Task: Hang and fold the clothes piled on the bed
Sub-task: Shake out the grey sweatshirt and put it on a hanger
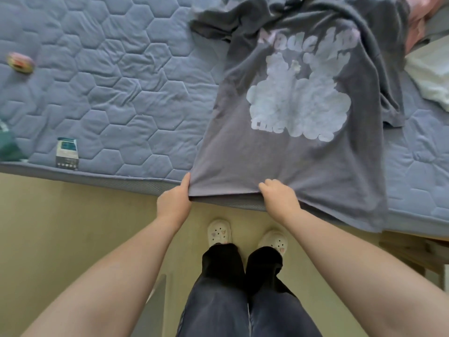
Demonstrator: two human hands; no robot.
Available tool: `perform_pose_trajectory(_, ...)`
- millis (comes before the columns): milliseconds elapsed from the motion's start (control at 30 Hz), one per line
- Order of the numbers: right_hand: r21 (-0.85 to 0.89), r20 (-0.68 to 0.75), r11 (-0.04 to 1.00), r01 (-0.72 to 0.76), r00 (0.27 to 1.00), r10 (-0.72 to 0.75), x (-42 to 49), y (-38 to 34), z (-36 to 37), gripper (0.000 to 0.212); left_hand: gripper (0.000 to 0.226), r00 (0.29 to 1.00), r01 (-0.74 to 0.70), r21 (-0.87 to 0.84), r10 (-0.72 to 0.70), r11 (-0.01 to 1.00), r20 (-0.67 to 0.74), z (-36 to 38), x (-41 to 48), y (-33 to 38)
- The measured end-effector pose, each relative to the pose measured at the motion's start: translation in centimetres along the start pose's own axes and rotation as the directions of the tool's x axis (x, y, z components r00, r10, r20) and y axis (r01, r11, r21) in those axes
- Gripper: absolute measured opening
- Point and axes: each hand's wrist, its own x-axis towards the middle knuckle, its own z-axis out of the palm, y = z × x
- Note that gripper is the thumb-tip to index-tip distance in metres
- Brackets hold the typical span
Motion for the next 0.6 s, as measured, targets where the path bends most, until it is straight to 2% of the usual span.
perform_pose_trajectory(67,0.069,0.233,0.998,-0.013,0.972,-0.003,0.1,-0.2,0.8,0.020,0.078,0.993,-0.030,0.165,0.010,0.986,0.121,0.5,0.1,-0.7)
perform_pose_trajectory(100,0.107,0.258,0.993,-0.040,0.966,0.011,0.0,-0.3,0.8,0.018,0.078,0.993,-0.044,0.180,0.024,0.983,0.112,0.5,0.2,-0.7)
perform_pose_trajectory(200,0.190,0.092,0.975,-0.116,0.991,0.100,-0.3,-0.5,0.1,0.014,0.071,0.987,-0.161,0.134,0.161,0.978,0.005,-0.1,0.9,0.5)
perform_pose_trajectory(267,0.190,0.078,0.972,-0.137,0.989,0.124,-0.4,-0.3,-0.5,0.015,0.064,0.950,-0.305,0.136,0.312,0.943,-0.029,-0.3,1.6,2.2)
perform_pose_trajectory(333,0.166,0.130,0.973,-0.159,0.982,0.138,-0.7,0.5,-1.3,0.018,0.059,0.910,-0.409,0.100,0.414,0.907,-0.029,-0.7,2.2,4.3)
perform_pose_trajectory(467,0.170,0.140,0.947,-0.274,0.958,0.252,-1.3,3.5,-3.8,0.024,0.056,0.859,-0.512,0.002,0.512,0.859,0.005,-2.8,2.9,9.6)
perform_pose_trajectory(600,0.285,0.104,0.851,-0.440,0.897,0.429,-1.5,8.4,-6.5,0.026,0.060,0.846,-0.532,-0.037,0.533,0.846,0.014,-5.2,4.1,15.7)
